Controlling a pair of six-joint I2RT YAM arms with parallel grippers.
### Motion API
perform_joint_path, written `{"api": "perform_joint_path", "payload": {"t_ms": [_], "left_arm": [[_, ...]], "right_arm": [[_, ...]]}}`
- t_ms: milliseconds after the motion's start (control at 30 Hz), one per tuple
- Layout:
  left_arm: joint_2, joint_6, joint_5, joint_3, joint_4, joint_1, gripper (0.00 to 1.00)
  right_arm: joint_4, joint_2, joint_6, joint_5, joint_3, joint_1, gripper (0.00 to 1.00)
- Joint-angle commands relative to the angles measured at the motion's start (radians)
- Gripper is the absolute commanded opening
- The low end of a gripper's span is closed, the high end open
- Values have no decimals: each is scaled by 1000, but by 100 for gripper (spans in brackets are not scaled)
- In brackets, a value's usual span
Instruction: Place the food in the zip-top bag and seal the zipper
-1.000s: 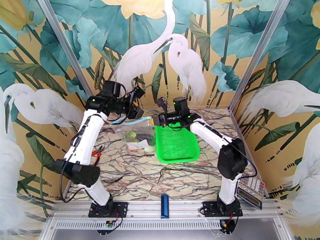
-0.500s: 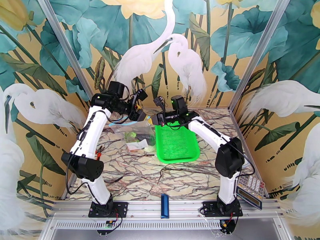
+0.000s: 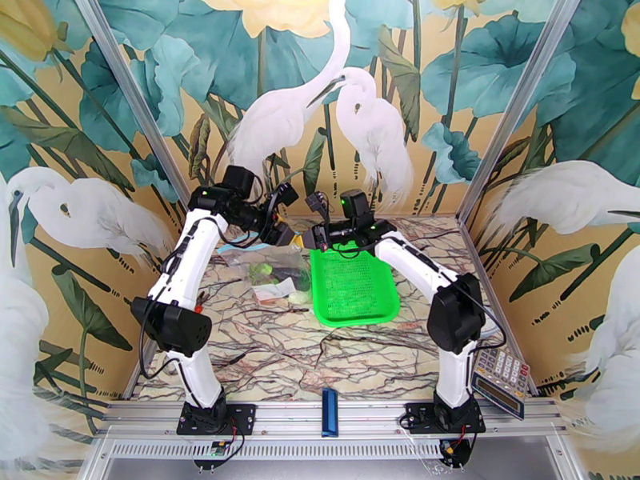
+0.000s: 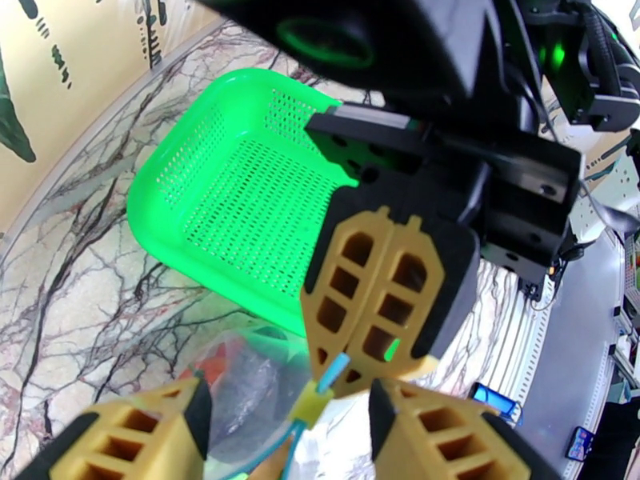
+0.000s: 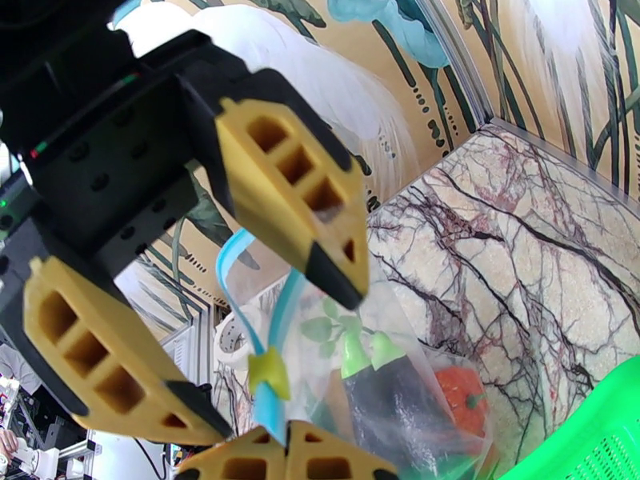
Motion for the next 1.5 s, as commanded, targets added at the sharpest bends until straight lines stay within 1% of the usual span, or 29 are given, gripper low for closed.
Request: {"api": "perform_joint_path", "payload": {"t_ms": [0,67,133,167,200,500,867,1267,1467], "left_arm": [[21,20,48,19,-37,-9,48],[27,21,52,25,-44,-9,33],[33,24,59,30,-55,-9,21],[34,25,63,30,-57,-9,18],[35,27,64,31,-60,-9,17],[22,25,39,30,-62,-5,16],[-42,23,11,-11,-50,41,17],[-77,17,-21,-32,-58,61,17],[-72,-8,-77,-32,-80,63,17]], "right_arm": [[-8,16,-13,1,33,6,0],[-8,17,-13,4,34,7,0],[-9,19,-12,7,34,5,0],[-8,19,-12,9,35,5,0],[-8,19,-11,11,35,5,0],[-4,-1,-13,42,16,-2,0],[16,-62,-16,64,-54,-33,0],[15,-95,-24,75,-87,-52,0],[12,-102,-27,78,-96,-53,0]]}}
